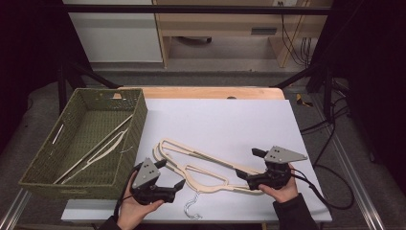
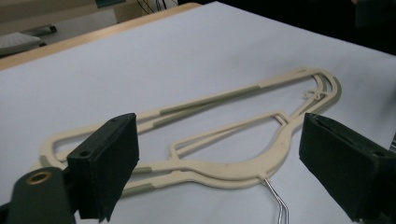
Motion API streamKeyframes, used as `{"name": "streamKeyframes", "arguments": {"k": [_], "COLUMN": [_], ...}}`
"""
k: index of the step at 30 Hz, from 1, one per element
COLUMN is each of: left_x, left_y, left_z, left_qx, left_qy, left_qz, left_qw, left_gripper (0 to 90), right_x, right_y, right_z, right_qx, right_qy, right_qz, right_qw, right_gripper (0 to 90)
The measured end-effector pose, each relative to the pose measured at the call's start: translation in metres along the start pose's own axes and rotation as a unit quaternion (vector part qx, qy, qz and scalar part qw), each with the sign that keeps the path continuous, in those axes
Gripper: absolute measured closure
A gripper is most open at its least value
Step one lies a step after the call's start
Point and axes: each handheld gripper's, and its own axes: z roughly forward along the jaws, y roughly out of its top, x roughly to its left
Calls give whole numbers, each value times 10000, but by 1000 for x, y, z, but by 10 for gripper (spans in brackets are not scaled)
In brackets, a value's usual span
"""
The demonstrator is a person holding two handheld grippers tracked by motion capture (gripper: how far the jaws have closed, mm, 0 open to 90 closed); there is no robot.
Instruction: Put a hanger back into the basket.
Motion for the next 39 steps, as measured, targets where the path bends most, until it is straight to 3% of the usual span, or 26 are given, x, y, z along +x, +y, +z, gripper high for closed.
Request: {"name": "streamKeyframes", "arguments": {"k": [6,13,16,22,34,39], "left_x": [-16,-21,-25,-31,-35,-36], "left_y": [-13,-18,-21,-28,-34,-35], "left_z": [23,33,39,50,60,60], "left_qx": [395,559,733,1000,1351,1492], "left_qy": [-74,-171,-214,-296,-281,-367], "left_qz": [108,-5,-34,-72,-311,-435], "left_qw": [9991,9983,9971,9945,9899,9872], "left_gripper": [160,217,271,469,679,765], "right_x": [0,0,0,1,1,1], "right_y": [0,0,0,-1,-1,-2], "right_z": [1,-1,-1,1,2,2], "right_qx": [-2,-17,-33,24,38,46], "right_qy": [-22,-45,-38,-45,-40,-32], "right_qz": [10,18,27,6,-11,-8], "right_qw": [10000,10000,10000,10000,10000,10000], "right_gripper": [90,91,92,92,93,93]}}
